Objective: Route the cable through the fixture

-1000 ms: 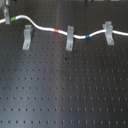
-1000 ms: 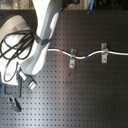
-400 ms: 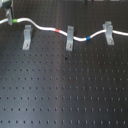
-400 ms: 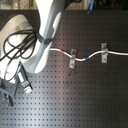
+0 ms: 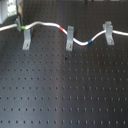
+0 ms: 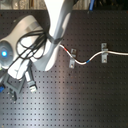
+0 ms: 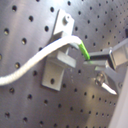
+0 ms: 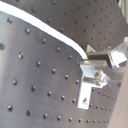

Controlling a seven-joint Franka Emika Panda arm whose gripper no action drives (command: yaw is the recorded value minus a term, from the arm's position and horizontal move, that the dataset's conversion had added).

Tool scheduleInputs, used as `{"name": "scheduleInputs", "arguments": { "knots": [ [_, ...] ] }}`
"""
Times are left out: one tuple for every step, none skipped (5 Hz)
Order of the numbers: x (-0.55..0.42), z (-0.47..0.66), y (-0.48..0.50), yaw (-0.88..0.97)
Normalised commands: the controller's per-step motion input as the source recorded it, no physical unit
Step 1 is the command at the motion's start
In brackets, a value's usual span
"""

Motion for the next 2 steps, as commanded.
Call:
{"name": "scheduleInputs", "arguments": {
  "knots": [
    [0.023,-0.01,-0.599,0.24],
    [-0.178,0.00,-0.545,0.18]
  ]
}}
